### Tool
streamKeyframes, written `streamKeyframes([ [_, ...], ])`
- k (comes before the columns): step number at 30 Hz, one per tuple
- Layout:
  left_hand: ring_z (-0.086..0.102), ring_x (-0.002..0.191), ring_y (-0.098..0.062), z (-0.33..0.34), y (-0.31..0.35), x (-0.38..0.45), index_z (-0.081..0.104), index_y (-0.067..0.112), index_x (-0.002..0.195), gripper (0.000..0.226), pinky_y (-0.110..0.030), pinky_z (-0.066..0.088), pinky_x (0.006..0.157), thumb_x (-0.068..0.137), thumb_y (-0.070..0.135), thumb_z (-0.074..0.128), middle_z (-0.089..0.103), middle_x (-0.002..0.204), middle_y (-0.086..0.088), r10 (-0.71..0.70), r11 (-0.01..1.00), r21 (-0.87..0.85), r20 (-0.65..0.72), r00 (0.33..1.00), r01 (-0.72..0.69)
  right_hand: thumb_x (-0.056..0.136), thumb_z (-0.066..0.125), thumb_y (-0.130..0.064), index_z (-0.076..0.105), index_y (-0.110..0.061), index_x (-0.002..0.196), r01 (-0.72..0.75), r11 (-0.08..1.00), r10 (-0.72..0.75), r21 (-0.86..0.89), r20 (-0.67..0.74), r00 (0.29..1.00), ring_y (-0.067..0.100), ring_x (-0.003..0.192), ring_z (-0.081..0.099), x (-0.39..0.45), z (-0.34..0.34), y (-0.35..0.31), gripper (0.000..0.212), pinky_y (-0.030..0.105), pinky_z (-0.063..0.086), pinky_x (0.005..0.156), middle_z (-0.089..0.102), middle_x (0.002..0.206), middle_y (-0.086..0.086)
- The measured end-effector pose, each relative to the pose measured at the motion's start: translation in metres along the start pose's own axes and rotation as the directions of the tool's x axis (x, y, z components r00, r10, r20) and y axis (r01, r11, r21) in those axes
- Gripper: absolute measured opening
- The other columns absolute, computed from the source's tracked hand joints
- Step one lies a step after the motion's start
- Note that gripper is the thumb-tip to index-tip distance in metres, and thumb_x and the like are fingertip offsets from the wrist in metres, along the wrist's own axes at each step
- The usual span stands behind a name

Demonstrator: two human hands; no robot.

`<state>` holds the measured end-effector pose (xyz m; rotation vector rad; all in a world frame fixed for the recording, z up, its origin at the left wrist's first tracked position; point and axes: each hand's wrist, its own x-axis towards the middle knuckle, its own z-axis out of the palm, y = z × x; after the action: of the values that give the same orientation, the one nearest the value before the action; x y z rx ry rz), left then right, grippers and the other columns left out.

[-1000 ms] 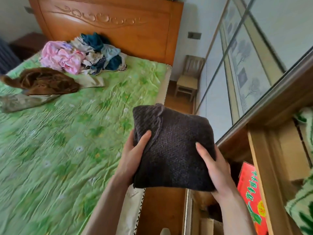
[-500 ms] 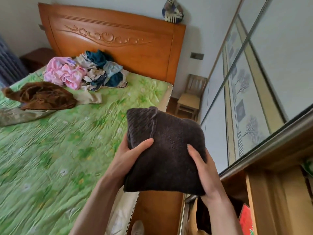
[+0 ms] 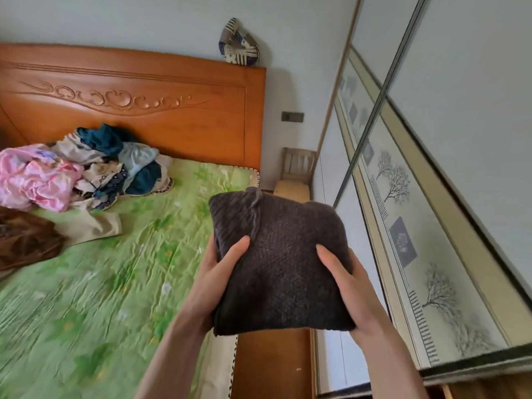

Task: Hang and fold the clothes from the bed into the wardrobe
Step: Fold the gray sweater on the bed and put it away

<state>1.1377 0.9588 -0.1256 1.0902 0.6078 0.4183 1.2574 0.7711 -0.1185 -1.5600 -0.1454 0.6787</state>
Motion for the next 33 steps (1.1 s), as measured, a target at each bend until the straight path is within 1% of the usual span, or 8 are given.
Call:
streamKeyframes([
  [4, 0.075, 0.108, -0.016, 0.015, 0.005, 0.053, 0.060, 0.038, 0.135, 0.046, -0.035, 0.061, 0.088, 0.091, 0.035, 0.073, 0.076, 0.122, 0.009, -0.001, 0.999, 0.049, -0.005, 1.000, 0.001, 0.077, 0.079, -0.066, 0.053, -0.040, 0.140, -0.005, 0.999, 0.007, 0.037, -0.042, 0.999, 0.017, 0.116, 0.066, 0.041, -0.003, -0.014, 0.073, 0.049, 0.056, 0.103, 0.066, 0.131, -0.009],
  [11, 0.077, 0.105, -0.022, 0.059, 0.011, 0.168, 0.066, 0.040, 0.123, 0.031, -0.043, 0.058, 0.092, 0.095, 0.029, 0.070, 0.079, 0.114, 0.006, -0.047, 0.997, 0.062, 0.015, 0.999, 0.046, 0.056, 0.072, -0.082, 0.048, -0.042, 0.145, 0.014, 1.000, -0.013, 0.006, -0.107, 0.994, 0.018, 0.123, 0.062, 0.143, -0.023, -0.037, 0.101, 0.053, 0.052, 0.107, 0.061, 0.137, -0.010],
  [14, 0.076, 0.107, -0.024, 0.083, 0.020, 0.219, 0.066, 0.044, 0.118, 0.032, -0.043, 0.057, 0.094, 0.089, 0.033, 0.074, 0.078, 0.118, 0.004, -0.064, 0.996, 0.062, 0.014, 0.998, 0.063, 0.069, 0.076, -0.079, 0.052, -0.043, 0.142, -0.028, 0.997, 0.034, 0.073, -0.080, 0.996, 0.017, 0.122, 0.064, 0.187, -0.040, -0.062, 0.085, 0.052, 0.052, 0.107, 0.064, 0.136, -0.010],
  [18, 0.076, 0.109, -0.026, 0.112, 0.039, 0.281, 0.064, 0.045, 0.125, 0.049, -0.045, 0.056, 0.097, 0.077, 0.045, 0.078, 0.076, 0.123, 0.002, -0.070, 0.997, 0.031, 0.032, 0.997, 0.069, 0.085, 0.060, -0.072, 0.059, -0.045, 0.137, -0.016, 0.990, 0.021, 0.138, -0.036, 0.999, 0.012, 0.121, 0.066, 0.242, -0.060, -0.098, 0.059, 0.045, 0.053, 0.106, 0.067, 0.132, -0.014],
  [22, 0.075, 0.110, -0.026, 0.131, 0.043, 0.329, 0.060, 0.039, 0.139, 0.066, -0.046, 0.058, 0.094, 0.077, 0.046, 0.081, 0.075, 0.127, 0.000, -0.044, 0.999, 0.029, 0.042, 0.998, 0.042, 0.086, 0.049, -0.073, 0.058, -0.049, 0.131, 0.088, 0.996, -0.086, 0.008, -0.126, 0.988, -0.002, 0.113, 0.062, 0.283, -0.068, -0.123, 0.052, 0.028, 0.052, 0.093, 0.063, 0.127, -0.024],
  [26, 0.073, 0.113, -0.029, 0.142, 0.046, 0.361, 0.059, 0.042, 0.139, 0.068, -0.050, 0.057, 0.098, 0.078, 0.050, 0.086, 0.072, 0.130, -0.001, -0.089, 0.996, 0.017, 0.032, 0.996, 0.088, 0.090, 0.045, -0.071, 0.053, -0.045, 0.141, 0.145, 0.970, -0.198, -0.197, -0.281, 0.939, -0.002, 0.124, 0.055, 0.306, -0.074, -0.134, 0.059, 0.036, 0.045, 0.111, 0.056, 0.135, -0.026],
  [29, 0.072, 0.112, -0.027, 0.158, 0.051, 0.389, 0.055, 0.038, 0.141, 0.054, -0.045, 0.058, 0.092, 0.091, 0.042, 0.074, 0.071, 0.126, 0.001, -0.096, 0.995, 0.043, 0.051, 0.994, 0.094, 0.099, 0.051, -0.062, 0.044, -0.041, 0.150, 0.114, 0.846, -0.361, -0.522, -0.401, 0.842, 0.005, 0.137, 0.048, 0.320, -0.083, -0.142, 0.056, 0.041, 0.045, 0.114, 0.048, 0.151, -0.020],
  [33, 0.072, 0.116, -0.025, 0.175, 0.050, 0.435, 0.058, 0.040, 0.140, 0.067, -0.050, 0.054, 0.104, 0.078, 0.051, 0.080, 0.072, 0.132, 0.002, -0.124, 0.990, 0.088, 0.123, 0.985, 0.113, 0.107, 0.052, -0.039, 0.060, -0.021, 0.139, 0.097, 0.473, -0.784, -0.876, -0.368, 0.499, 0.012, 0.125, 0.057, 0.344, -0.091, -0.159, 0.038, 0.016, 0.043, 0.096, 0.061, 0.138, -0.005],
])
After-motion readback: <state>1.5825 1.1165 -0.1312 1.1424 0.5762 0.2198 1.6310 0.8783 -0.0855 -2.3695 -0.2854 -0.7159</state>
